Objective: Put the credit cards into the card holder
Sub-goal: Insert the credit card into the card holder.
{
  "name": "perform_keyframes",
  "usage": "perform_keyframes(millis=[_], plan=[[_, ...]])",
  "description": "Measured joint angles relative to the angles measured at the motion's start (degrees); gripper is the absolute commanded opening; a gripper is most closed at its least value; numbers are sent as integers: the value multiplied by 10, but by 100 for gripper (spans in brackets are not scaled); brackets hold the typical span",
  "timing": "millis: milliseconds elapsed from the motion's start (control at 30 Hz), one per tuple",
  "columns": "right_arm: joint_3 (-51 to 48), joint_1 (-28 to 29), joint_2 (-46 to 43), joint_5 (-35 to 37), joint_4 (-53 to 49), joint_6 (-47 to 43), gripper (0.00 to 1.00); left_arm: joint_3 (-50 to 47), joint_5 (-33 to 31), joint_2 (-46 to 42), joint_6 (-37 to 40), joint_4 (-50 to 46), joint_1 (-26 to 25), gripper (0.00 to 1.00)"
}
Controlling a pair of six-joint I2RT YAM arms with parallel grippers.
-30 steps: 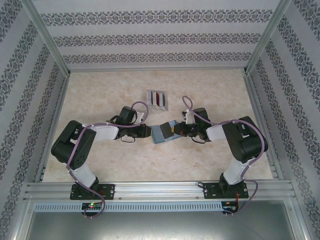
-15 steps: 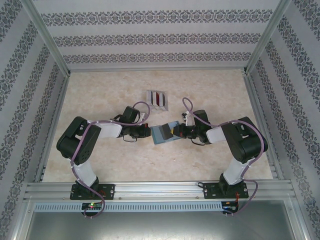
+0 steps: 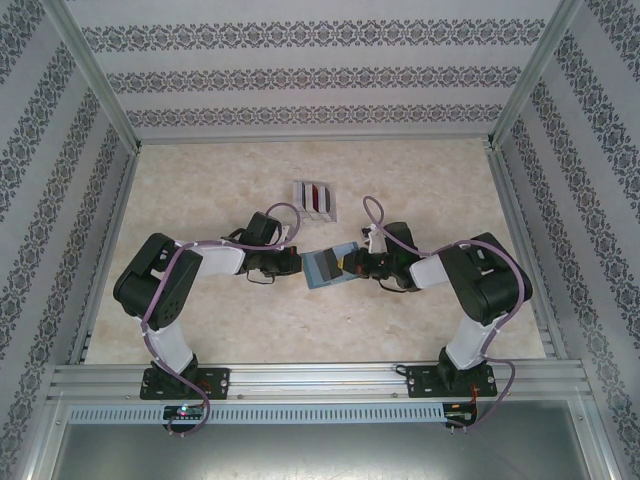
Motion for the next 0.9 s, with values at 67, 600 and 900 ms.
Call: perform_keyframes(millis=[67, 600, 900], plan=[[0, 7, 0, 0, 0, 5, 7, 0, 0, 0, -3, 0, 0, 0], [27, 32, -25, 30, -93, -19, 11, 2, 2, 4, -13, 1, 0, 0], [49, 54, -19, 34, -142, -28, 1, 2, 3, 6, -15, 2, 0, 0]])
